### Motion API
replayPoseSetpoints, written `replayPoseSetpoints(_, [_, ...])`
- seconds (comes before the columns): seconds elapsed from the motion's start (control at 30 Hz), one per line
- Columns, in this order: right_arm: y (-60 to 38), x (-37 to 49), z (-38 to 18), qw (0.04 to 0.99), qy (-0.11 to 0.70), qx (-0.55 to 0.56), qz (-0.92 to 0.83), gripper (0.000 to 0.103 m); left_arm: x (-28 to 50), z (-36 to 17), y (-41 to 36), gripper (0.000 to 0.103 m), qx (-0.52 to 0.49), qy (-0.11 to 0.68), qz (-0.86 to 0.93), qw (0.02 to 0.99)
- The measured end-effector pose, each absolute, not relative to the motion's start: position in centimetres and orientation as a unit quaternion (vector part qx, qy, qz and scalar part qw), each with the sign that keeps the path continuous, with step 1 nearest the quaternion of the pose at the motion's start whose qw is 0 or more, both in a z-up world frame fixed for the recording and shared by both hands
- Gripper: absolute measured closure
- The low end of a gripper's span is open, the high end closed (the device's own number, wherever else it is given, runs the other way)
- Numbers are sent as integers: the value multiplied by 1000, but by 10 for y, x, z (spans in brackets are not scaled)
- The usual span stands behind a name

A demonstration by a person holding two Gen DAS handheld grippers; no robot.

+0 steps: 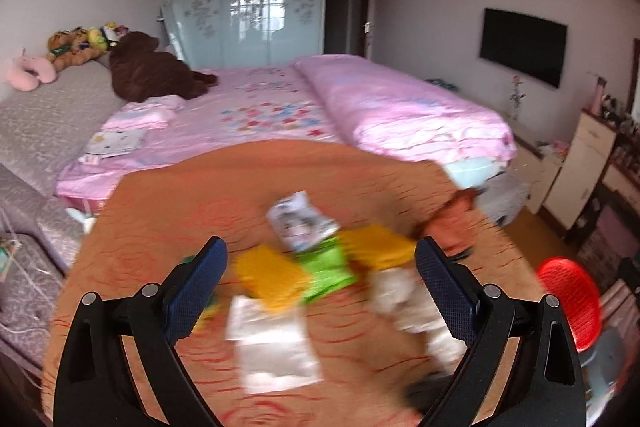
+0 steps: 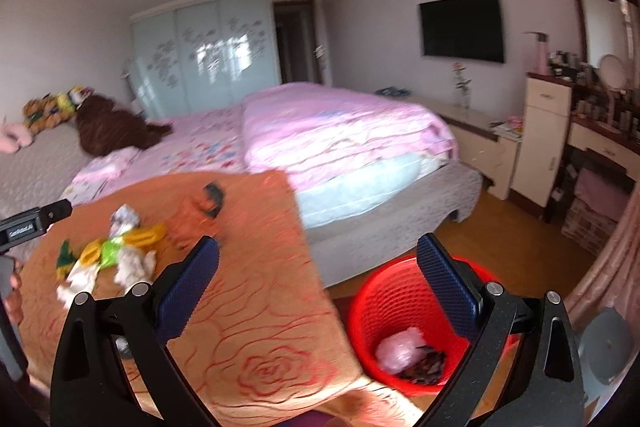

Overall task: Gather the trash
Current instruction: 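Grasp the green sponge toy with the left tool while the right tool grasps white tissue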

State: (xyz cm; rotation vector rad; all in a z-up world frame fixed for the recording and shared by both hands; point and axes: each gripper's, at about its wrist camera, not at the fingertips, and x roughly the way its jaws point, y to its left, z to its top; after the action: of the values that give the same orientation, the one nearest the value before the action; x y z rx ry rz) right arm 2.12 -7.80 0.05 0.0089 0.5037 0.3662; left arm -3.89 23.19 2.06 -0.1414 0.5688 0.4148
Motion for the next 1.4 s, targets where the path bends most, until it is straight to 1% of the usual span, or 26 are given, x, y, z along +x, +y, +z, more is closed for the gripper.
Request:
replayPoseSetpoints(0.23, [-34,25,-14,926,285,-26,246,7,-61,6,283,12,-108,301,233,918])
replayPoseSetpoints(0.33, [-9,28,-25,907,309,-45,284,7,-69,3,288,12,-121,301,233,917])
replayPoseSetpoints(0.6, [44,25,-40,878,321,-79,346,7,-73,-5,298,12,-137,308,228,913])
replayPoseSetpoints(0.77, [70,30,-49,858,345,-94,370,15,-75,-7,299,12,-148,309,221,913])
replayPoseSetpoints(0.83, [77,31,-54,851,353,-97,378,19,-75,-6,298,12,-148,309,218,914])
replayPoseSetpoints(0.9, [84,33,-59,845,359,-103,382,28,-74,-6,296,12,-148,309,214,915])
replayPoseSetpoints(1.03, [93,37,-70,833,384,-104,385,41,-72,-7,290,12,-145,311,205,916])
replayPoseSetpoints(1.1, [95,38,-73,828,388,-106,390,51,-70,-9,287,12,-145,313,202,917])
replayPoseSetpoints(1.27, [101,35,-76,821,392,-110,400,65,-67,-13,284,12,-142,318,200,916])
replayPoseSetpoints(1.3, [102,34,-76,820,393,-110,401,66,-67,-14,285,12,-142,319,202,915])
replayPoseSetpoints(1.4, [99,34,-74,822,392,-104,401,74,-68,-17,295,12,-146,318,218,911])
